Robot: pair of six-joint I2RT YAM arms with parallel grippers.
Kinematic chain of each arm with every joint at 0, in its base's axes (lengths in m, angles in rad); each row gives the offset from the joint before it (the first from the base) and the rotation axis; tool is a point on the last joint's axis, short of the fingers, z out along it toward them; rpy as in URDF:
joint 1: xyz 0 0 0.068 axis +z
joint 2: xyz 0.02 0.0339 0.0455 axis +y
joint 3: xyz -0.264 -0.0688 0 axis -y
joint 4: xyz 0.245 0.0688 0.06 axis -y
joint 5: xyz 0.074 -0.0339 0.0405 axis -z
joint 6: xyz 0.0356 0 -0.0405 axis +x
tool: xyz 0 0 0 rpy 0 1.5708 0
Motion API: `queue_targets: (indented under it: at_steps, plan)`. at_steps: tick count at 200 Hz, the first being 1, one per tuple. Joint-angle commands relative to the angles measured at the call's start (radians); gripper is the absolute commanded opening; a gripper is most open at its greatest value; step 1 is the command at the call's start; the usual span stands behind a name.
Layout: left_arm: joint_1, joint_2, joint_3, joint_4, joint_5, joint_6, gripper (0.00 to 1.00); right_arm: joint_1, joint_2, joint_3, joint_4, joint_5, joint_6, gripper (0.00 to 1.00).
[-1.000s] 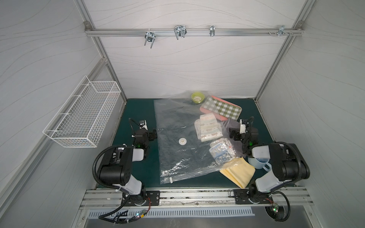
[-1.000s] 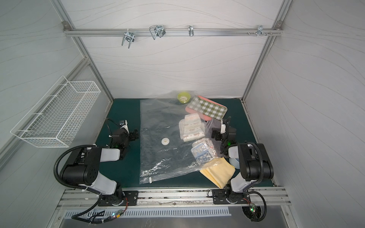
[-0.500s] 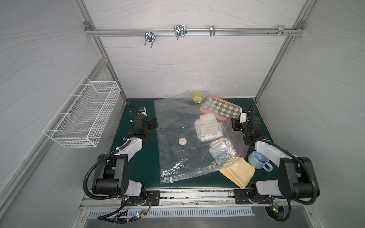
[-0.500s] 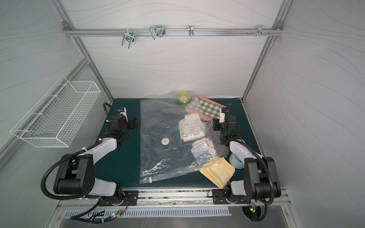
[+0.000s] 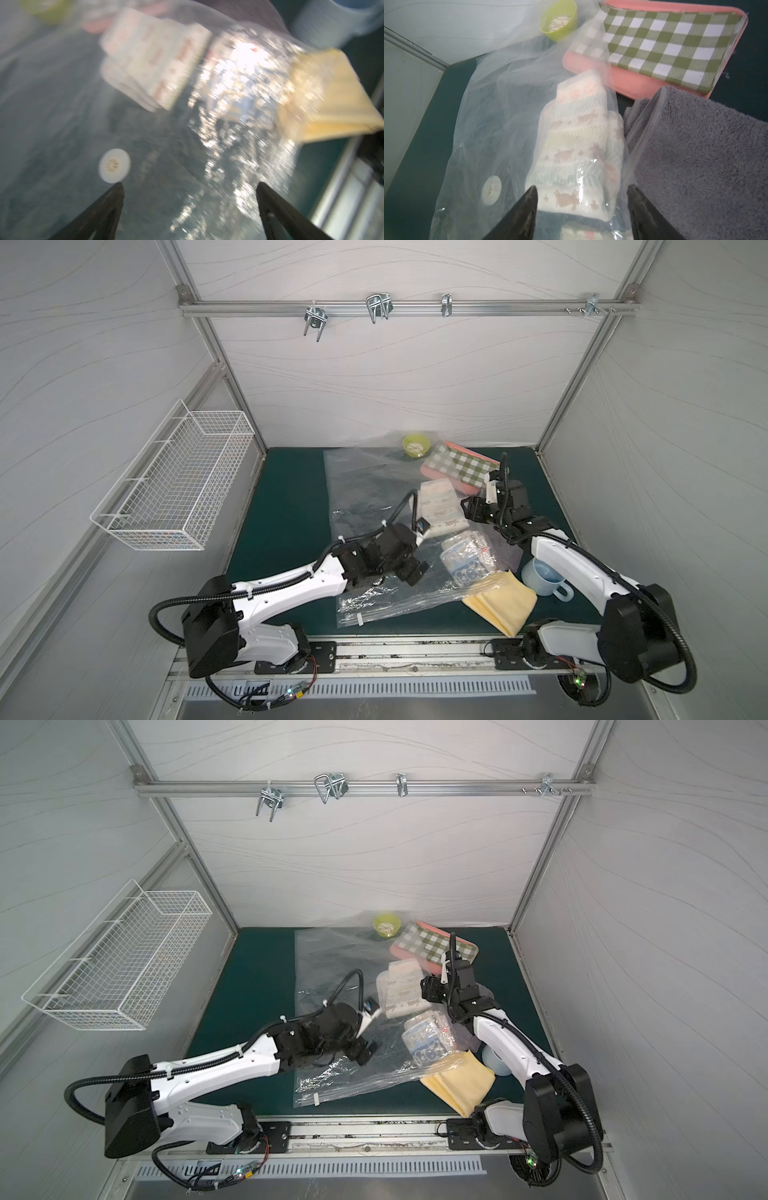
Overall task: Place the folded towel into the vacuum bag
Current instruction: Open the vacuum bag at the center of the board.
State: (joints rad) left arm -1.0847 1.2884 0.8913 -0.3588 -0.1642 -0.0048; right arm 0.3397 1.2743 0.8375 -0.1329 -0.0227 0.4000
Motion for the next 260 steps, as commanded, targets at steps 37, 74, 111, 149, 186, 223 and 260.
queue_targets:
  at_steps: [37, 74, 111, 149, 186, 223, 260]
  plan:
    - [-0.164, 0.122, -0.045, -0.083, -0.102, 0.184, 1.00, -0.112, 0.012, 0.013, -0.111, -0.105, 0.080, 0.71]
    - [-0.164, 0.234, -0.028, 0.019, -0.155, 0.212, 1.00, -0.141, 0.009, 0.022, -0.171, -0.165, 0.059, 0.73]
    - [-0.159, 0.302, -0.008, 0.102, -0.264, 0.239, 0.92, -0.159, -0.011, 0.021, -0.180, -0.189, 0.055, 0.74]
    - [-0.116, 0.339, 0.015, 0.124, -0.300, 0.219, 0.68, -0.160, -0.019, 0.014, -0.185, -0.237, 0.078, 0.75]
    - [0.006, 0.333, 0.048, 0.164, -0.228, 0.146, 0.18, -0.160, -0.052, 0.011, -0.198, -0.279, 0.132, 0.76]
    - [0.141, 0.291, 0.094, 0.195, -0.174, 0.074, 0.00, -0.172, -0.109, 0.053, -0.283, -0.277, 0.141, 0.78]
    - [0.300, 0.227, 0.120, 0.176, -0.077, -0.084, 0.00, -0.243, -0.217, 0.044, -0.364, -0.232, 0.175, 0.78]
